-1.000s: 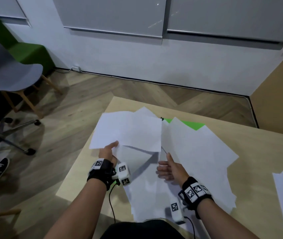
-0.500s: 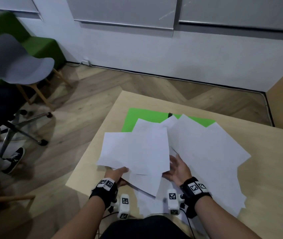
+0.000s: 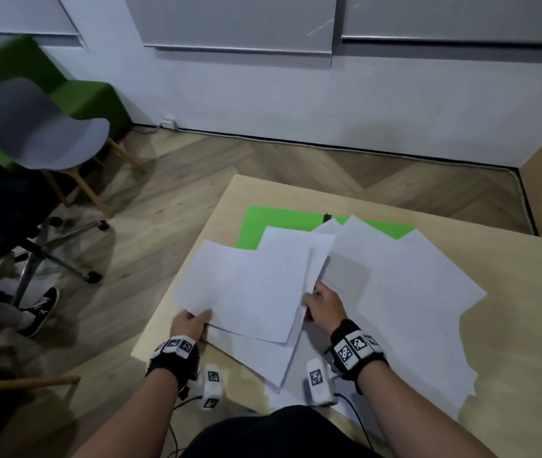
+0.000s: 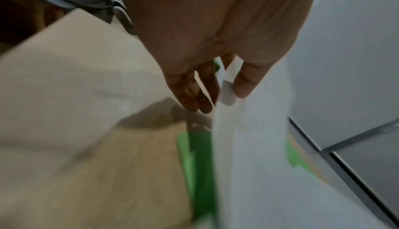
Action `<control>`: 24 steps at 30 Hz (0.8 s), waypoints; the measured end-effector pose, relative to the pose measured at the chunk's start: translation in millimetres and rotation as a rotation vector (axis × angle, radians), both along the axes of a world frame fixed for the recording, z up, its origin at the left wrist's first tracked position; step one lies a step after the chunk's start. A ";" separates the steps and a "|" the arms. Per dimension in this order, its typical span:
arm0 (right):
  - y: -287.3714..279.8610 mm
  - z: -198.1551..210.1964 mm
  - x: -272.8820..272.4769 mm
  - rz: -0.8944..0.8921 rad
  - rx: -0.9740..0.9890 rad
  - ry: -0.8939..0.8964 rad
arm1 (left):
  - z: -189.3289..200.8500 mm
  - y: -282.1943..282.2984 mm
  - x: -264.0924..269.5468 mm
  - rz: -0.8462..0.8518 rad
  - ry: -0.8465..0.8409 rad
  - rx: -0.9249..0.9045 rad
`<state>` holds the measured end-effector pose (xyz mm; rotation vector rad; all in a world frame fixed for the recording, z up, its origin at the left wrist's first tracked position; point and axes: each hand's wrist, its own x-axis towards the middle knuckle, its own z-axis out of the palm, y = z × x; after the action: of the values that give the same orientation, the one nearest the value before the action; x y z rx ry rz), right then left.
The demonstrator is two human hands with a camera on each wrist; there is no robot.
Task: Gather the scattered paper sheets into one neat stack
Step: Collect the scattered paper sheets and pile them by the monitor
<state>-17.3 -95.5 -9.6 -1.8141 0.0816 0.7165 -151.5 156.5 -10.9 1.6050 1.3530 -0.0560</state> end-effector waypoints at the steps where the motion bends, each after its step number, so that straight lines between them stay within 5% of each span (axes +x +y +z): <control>1: -4.8 1.1 2.4 -0.033 -0.030 -0.022 | 5.3 1.0 2.7 0.043 -0.072 0.028; 8: -67.4 -19.3 11.9 -0.202 -0.302 -0.002 | -3.5 14.4 50.9 0.025 -0.204 -0.107; 16: -84.4 -32.2 5.8 -0.221 -0.178 0.167 | -22.0 -57.2 97.7 -0.612 -0.048 -0.016; 21: -76.8 -38.0 -4.9 -0.188 -0.224 0.046 | -39.0 -92.4 109.0 -0.537 -0.145 -0.087; 24: -91.2 -35.0 -4.1 -0.332 -0.186 0.009 | -37.0 -84.0 108.1 -0.393 -0.113 0.172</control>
<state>-21.4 -186.7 -44.7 -1.9123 0.4576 0.4929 -43.4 72.5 -47.9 1.9717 0.9615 -0.0855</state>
